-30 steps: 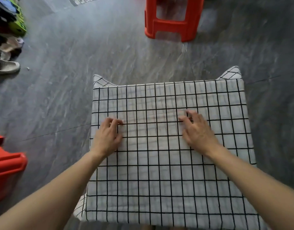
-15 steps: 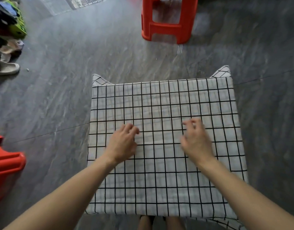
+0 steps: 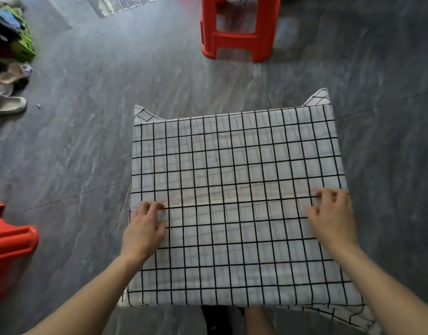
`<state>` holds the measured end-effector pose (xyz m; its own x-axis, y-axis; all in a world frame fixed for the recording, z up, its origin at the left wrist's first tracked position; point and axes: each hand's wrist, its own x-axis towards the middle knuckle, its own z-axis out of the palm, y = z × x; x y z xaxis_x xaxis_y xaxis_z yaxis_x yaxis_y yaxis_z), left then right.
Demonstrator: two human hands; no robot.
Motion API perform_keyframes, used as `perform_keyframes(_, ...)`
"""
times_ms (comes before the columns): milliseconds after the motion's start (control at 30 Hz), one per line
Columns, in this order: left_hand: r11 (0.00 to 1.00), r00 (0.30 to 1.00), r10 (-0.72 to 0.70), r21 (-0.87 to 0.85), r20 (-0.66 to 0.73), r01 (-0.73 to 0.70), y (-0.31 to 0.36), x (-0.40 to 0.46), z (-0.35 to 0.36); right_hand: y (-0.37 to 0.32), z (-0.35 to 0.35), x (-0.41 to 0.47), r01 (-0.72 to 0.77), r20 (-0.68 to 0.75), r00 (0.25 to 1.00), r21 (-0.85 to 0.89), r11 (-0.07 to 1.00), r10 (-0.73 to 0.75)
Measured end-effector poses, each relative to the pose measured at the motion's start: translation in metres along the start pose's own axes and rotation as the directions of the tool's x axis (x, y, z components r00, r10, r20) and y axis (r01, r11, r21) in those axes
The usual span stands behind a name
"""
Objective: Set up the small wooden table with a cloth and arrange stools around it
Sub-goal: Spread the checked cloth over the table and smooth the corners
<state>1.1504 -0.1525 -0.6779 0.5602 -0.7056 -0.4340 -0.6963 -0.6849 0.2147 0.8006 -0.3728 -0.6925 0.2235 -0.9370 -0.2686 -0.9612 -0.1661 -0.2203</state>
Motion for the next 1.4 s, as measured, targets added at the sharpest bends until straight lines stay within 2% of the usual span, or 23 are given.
perform_keyframes(133, 0.979, 0.979, -0.205, -0.011, 0.008, 0.205, -0.060, -0.010, -0.014, 0.082, -0.035, -0.012, -0.292, -0.010, 0.956, -0.102, 0.951, 0.292)
perform_keyframes(233, 0.964, 0.963, -0.265, -0.026, -0.037, 0.264, -0.075, -0.021, -0.016, 0.085, -0.047, -0.037, -0.311, 0.008, 0.949, -0.114, 0.944, 0.314)
perform_keyframes(300, 0.986, 0.984, -0.165, -0.042, -0.073, 0.162, -0.063, -0.034, -0.012, 0.056, -0.041, -0.062, -0.214, 0.028, 0.976, -0.037, 0.976, 0.215)
perform_keyframes(367, 0.997, 0.996, -0.024, -0.069, -0.082, 0.018, -0.039, -0.047, -0.005, 0.012, -0.020, -0.085, -0.023, 0.022, 1.000, 0.033, 0.999, 0.023)
perform_keyframes(433, 0.988, 0.992, 0.083, -0.124, -0.092, -0.094, -0.013, -0.054, 0.005, -0.035, 0.009, -0.100, 0.151, 0.032, 0.987, 0.087, 0.985, -0.155)
perform_keyframes(567, 0.943, 0.954, 0.268, -0.165, -0.134, -0.288, 0.030, -0.056, 0.028, -0.132, 0.059, -0.124, 0.335, 0.034, 0.936, 0.220, 0.916, -0.350)
perform_keyframes(633, 0.930, 0.961, 0.256, -0.246, -0.106, -0.274, 0.046, -0.061, 0.047, -0.162, 0.080, -0.137, 0.417, 0.031, 0.902, 0.202, 0.886, -0.431)
perform_keyframes(700, 0.919, 0.980, 0.184, -0.339, -0.078, -0.199, 0.053, -0.069, 0.064, -0.168, 0.093, -0.143, 0.455, 0.048, 0.883, 0.166, 0.875, -0.468)
perform_keyframes(800, 0.940, 0.977, 0.181, -0.272, -0.114, -0.206, 0.039, -0.076, 0.077, -0.137, 0.095, -0.136, 0.506, 0.044, 0.856, 0.134, 0.852, -0.516)
perform_keyframes(833, 0.946, 0.974, 0.192, -0.240, -0.120, -0.216, 0.029, -0.077, 0.076, -0.118, 0.091, -0.131, 0.493, 0.033, 0.865, 0.123, 0.861, -0.500)
perform_keyframes(900, 0.963, 0.976, 0.182, -0.181, -0.119, -0.202, 0.007, -0.077, 0.069, -0.071, 0.077, -0.120, 0.377, -0.015, 0.926, 0.113, 0.919, -0.378)
perform_keyframes(1000, 0.992, 0.990, 0.065, -0.103, -0.126, -0.079, -0.036, -0.077, 0.053, 0.016, 0.046, -0.110, 0.057, -0.079, 0.996, 0.127, 0.990, -0.047)
perform_keyframes(1100, 0.994, 0.992, -0.097, -0.062, -0.085, 0.091, -0.073, -0.084, 0.038, 0.089, 0.011, -0.111, -0.169, -0.025, 0.985, 0.053, 0.984, 0.171)
perform_keyframes(1167, 0.979, 0.978, -0.198, -0.068, -0.072, 0.193, -0.088, -0.094, 0.034, 0.113, -0.007, -0.117, -0.255, -0.008, 0.967, -0.012, 0.967, 0.255)
perform_keyframes(1233, 0.974, 0.967, -0.226, -0.063, -0.114, 0.220, -0.089, -0.105, 0.036, 0.112, -0.016, -0.125, -0.275, -0.020, 0.961, -0.010, 0.961, 0.274)
perform_keyframes(1267, 0.977, 0.969, -0.207, -0.073, -0.138, 0.198, -0.082, -0.110, 0.039, 0.103, -0.017, -0.130, -0.239, -0.021, 0.971, 0.010, 0.971, 0.239)
perform_keyframes(1333, 0.985, 0.982, -0.114, -0.146, -0.150, 0.092, -0.055, -0.121, 0.048, 0.073, -0.008, -0.141, -0.099, -0.006, 0.995, 0.086, 0.991, 0.100)
perform_keyframes(1400, 0.974, 0.990, 0.040, -0.216, -0.139, -0.070, -0.016, -0.131, 0.062, 0.031, 0.012, -0.154, 0.054, 0.030, 0.998, 0.167, 0.985, -0.060)
